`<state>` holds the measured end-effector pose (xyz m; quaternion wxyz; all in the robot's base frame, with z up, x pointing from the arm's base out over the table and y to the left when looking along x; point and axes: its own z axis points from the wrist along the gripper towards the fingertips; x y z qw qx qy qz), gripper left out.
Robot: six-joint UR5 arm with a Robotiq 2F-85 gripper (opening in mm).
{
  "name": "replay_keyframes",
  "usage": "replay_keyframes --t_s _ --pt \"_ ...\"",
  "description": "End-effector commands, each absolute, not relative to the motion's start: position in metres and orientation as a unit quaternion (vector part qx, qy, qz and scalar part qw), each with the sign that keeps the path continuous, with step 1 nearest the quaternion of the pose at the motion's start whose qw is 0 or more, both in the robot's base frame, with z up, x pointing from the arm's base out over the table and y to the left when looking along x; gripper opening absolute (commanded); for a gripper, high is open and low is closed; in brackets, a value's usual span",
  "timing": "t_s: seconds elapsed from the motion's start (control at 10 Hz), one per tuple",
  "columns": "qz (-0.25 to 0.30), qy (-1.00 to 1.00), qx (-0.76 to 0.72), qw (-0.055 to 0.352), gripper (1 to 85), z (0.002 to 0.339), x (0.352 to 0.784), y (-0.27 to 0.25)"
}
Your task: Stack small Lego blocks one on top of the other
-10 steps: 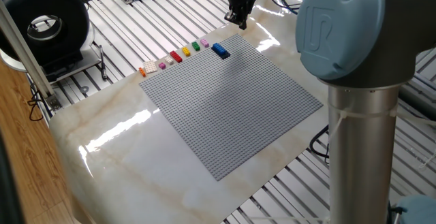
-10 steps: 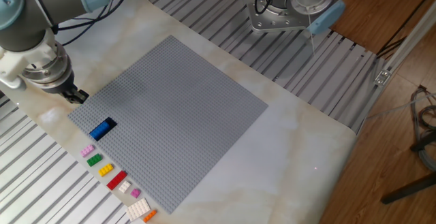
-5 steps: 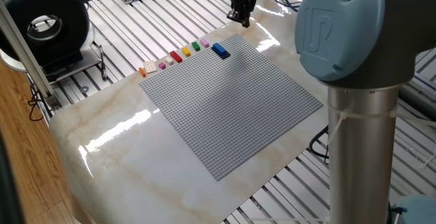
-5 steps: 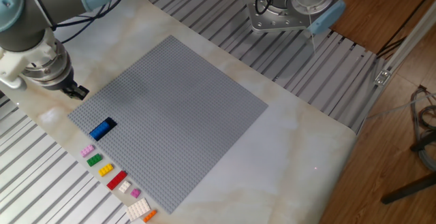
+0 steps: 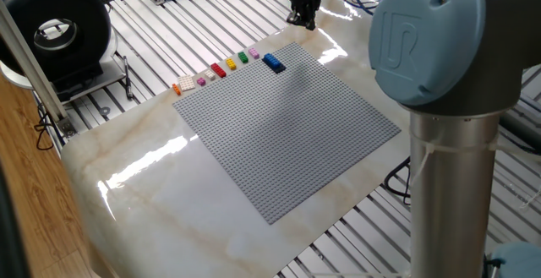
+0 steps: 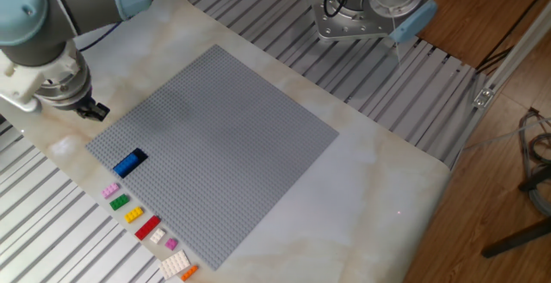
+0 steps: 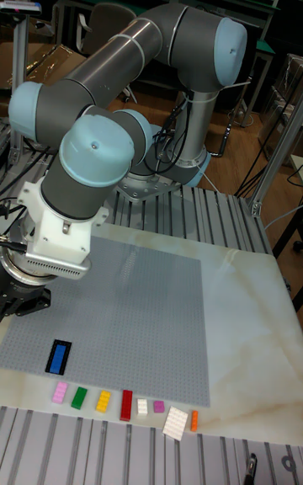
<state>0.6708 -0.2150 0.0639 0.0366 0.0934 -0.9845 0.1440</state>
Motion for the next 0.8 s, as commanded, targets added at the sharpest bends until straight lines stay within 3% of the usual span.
replay_keyframes --t_s 0.0,0.1,0.3,0.7 --pt "0.09 -0.994 0.044 0.037 1.0 0.065 0.665 -0.193" --pt "0.059 -0.997 0.035 0.038 1.0 0.063 0.662 -0.183" --pt "0.066 -0.997 0.028 0.023 1.0 0.06 0.671 -0.194" --pt "0.053 -0.997 0.048 0.032 1.0 0.06 0.667 -0.197"
